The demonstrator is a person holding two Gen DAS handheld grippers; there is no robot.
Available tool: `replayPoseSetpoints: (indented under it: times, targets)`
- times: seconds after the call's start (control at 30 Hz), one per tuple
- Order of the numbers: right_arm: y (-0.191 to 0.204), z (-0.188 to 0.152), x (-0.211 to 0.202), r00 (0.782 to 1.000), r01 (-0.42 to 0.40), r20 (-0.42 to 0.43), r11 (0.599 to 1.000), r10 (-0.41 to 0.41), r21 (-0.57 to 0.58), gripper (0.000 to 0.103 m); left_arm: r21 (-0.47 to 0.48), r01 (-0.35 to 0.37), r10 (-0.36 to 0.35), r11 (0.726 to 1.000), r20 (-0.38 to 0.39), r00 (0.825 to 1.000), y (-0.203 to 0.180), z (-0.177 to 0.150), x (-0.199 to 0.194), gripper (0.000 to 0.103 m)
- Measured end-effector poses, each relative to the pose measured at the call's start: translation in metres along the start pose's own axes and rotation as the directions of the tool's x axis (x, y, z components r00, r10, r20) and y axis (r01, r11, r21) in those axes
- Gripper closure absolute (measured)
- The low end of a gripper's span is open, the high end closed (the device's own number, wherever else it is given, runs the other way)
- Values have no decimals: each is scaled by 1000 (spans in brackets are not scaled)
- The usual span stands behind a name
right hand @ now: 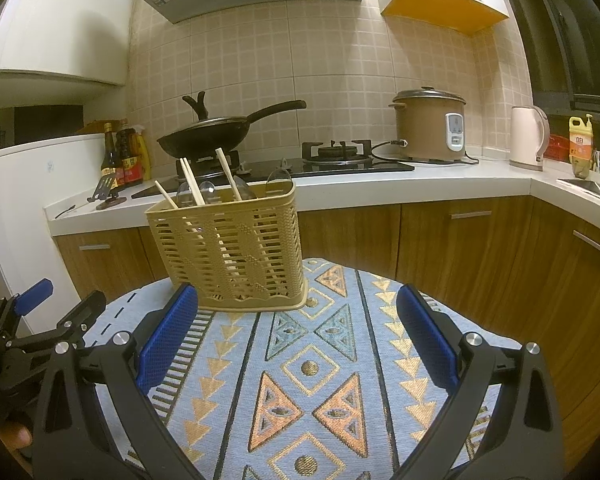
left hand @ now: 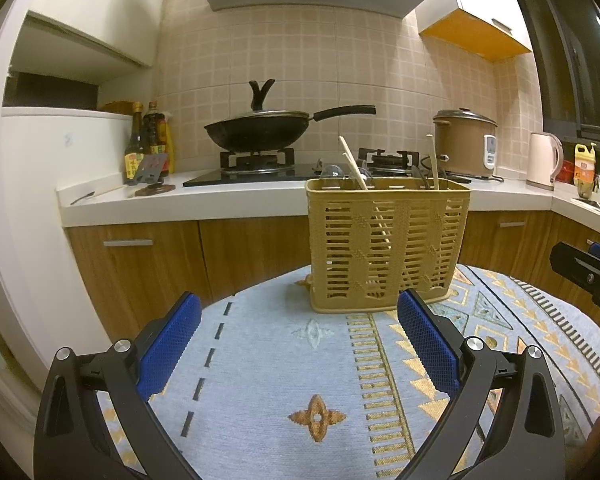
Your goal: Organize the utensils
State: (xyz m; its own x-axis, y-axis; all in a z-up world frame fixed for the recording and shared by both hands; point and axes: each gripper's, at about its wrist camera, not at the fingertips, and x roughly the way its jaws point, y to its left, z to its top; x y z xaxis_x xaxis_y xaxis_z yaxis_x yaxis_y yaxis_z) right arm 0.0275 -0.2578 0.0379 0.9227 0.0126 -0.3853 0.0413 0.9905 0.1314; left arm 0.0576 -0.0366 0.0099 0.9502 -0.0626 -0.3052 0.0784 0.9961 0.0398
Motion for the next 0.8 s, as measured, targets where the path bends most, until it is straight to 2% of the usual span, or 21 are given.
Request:
replayPoseSetpoints:
  times: [0.53, 0.8]
  targets:
    - [0, 0, 1, 1000, 0, -3, 1000, 0, 0, 8, 9, -7, 7, 1000, 17, 1000, -1, 1, -1, 8]
    - [-1, 0, 1, 1000, 3, -4, 1000, -3, 0, 8, -17, 10, -9, 1000, 7, 1000, 4, 3, 1, 7]
